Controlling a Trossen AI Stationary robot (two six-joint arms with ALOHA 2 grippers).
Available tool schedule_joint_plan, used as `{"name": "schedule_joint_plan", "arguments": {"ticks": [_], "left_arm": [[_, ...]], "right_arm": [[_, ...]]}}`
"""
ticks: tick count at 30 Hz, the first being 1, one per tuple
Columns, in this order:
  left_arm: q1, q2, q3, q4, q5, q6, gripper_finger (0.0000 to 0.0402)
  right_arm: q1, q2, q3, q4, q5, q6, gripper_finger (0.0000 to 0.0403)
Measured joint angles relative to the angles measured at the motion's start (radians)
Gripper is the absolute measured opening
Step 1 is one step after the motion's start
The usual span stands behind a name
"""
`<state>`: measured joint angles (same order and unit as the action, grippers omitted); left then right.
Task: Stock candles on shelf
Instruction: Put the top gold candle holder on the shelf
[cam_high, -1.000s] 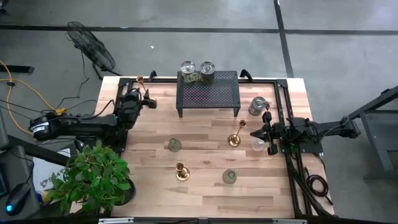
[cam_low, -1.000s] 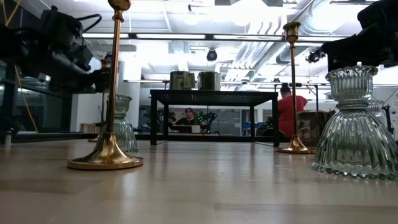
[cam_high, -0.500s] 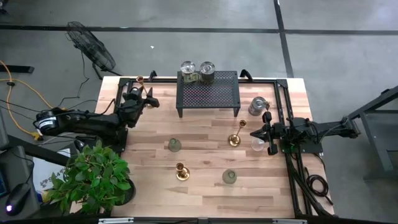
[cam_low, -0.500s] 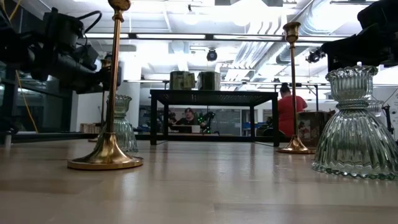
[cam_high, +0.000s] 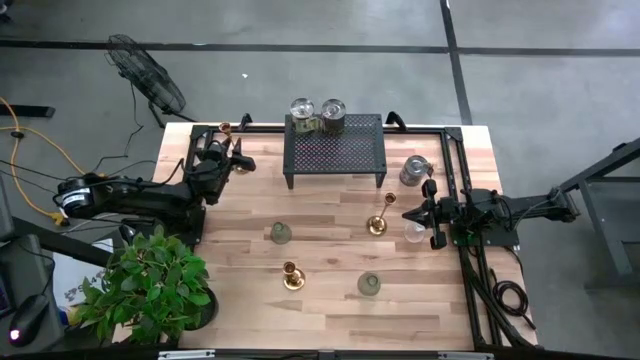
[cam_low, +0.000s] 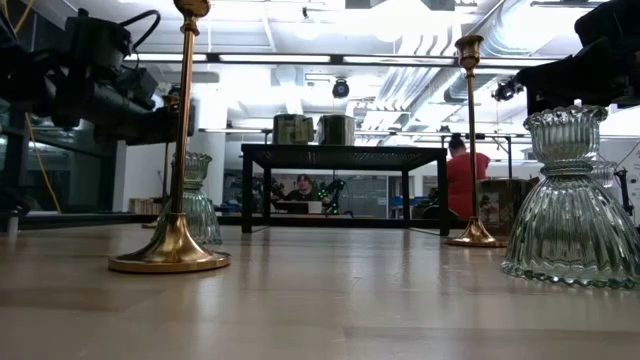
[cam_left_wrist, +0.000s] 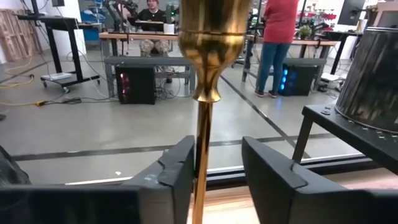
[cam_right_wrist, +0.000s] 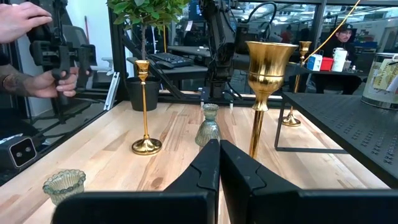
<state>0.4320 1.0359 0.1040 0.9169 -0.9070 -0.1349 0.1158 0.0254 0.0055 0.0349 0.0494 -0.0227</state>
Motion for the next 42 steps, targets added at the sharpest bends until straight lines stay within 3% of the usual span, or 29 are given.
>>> {"name": "schedule_joint_plan", "arguments": {"ticks": [15,25,36,42], "left_arm": [[0.0,0.0,0.0,-0.035,-0.004,0.0,0.0011],[0.0,0.003,0.011,-0.056,0.005,0.002,0.0011],[-0.006,-0.015,0.154,-0.144,0.023,0.142,0.0011],[-0.062,-0.07,0.251,-0.283,-0.026,0.232,0.0012]], "right_arm": [[0.0,0.0,0.0,0.0,0.0,0.0,0.0003],[0.0,0.0,0.0,0.0,0.0,0.0,0.0003],[0.0,0.0,0.0,0.0,0.0,0.0,0.0003],[0.0,0.0,0.0,0.0,0.0,0.0,0.0003]]}}
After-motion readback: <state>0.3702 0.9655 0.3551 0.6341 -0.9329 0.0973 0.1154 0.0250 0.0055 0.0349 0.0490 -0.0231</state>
